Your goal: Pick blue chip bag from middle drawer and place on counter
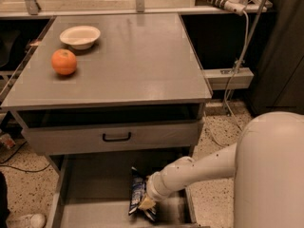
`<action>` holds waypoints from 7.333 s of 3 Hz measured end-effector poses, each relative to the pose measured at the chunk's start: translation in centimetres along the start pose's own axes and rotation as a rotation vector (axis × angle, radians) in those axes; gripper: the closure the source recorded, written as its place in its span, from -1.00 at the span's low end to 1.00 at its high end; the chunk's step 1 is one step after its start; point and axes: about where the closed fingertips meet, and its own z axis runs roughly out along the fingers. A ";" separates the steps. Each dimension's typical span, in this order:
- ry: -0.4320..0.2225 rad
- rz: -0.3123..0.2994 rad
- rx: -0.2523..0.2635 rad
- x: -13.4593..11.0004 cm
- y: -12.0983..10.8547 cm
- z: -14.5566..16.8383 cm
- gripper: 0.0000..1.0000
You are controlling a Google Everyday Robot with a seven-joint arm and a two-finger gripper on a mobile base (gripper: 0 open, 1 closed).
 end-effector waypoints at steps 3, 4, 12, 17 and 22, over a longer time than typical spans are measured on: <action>0.037 0.037 0.058 -0.4 0.7 -7.2 1.00; 0.076 0.023 0.082 -1.8 0.9 -11.3 1.00; 0.187 -0.010 0.277 -6.1 1.4 -32.2 1.00; 0.137 -0.134 0.429 -11.4 0.0 -43.0 1.00; 0.085 -0.251 0.454 -18.0 -9.9 -49.0 1.00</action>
Offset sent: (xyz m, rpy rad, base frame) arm -0.0085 -0.0341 0.0606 -0.0037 -0.0367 -0.0715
